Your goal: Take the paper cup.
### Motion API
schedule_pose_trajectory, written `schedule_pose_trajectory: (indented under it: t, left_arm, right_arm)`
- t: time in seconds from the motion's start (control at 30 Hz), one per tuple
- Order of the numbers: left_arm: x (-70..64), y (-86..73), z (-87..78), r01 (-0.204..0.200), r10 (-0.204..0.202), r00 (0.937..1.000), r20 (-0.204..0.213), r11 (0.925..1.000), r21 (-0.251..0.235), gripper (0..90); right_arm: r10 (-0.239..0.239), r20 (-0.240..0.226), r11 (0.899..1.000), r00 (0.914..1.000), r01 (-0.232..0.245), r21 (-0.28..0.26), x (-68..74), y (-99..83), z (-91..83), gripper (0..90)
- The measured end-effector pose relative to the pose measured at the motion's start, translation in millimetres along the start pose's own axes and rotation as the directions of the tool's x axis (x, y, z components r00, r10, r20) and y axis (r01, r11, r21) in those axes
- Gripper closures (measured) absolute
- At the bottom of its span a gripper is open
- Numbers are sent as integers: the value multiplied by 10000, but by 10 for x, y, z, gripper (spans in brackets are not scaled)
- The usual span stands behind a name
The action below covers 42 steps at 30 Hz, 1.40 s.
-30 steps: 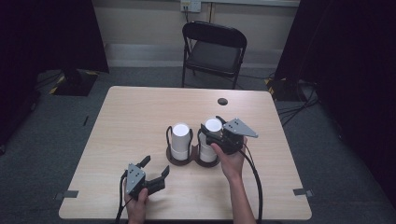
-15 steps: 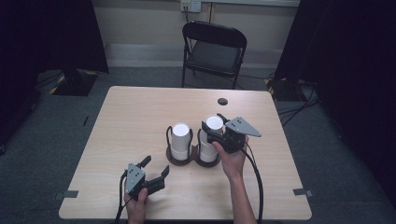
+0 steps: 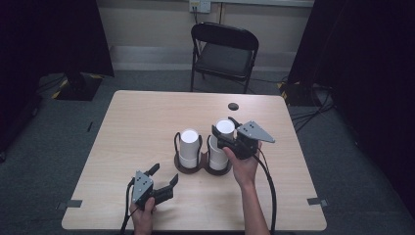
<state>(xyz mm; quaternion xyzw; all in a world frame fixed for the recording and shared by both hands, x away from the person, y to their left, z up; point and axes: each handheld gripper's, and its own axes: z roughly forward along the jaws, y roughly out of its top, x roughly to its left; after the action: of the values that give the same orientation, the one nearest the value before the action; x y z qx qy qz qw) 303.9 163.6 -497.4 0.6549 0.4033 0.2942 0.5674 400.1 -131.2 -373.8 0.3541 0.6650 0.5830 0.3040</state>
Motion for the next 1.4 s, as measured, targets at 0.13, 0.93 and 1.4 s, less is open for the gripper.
schedule_pose_trajectory:
  t: [0.13, 0.93, 1.4]
  left_arm:
    - [-8, 7, 19, -149, 144, 9996, 247, 9997, 206, 198]
    - [53, -19, -51, 706, -725, 9966, -384, 9963, -489, 160]
    - [88, 9, -70, 1322, -1298, 9886, 767, 9909, -272, 199]
  right_arm:
    - [40, 37, 10000, 10000, -40, -55, 7, 5, -3, 341]
    - [47, -244, 9985, 9997, -61, -546, 33, 171, -205, 341]
    - [930, -686, 9906, 9933, -992, -940, 102, 70, -566, 341]
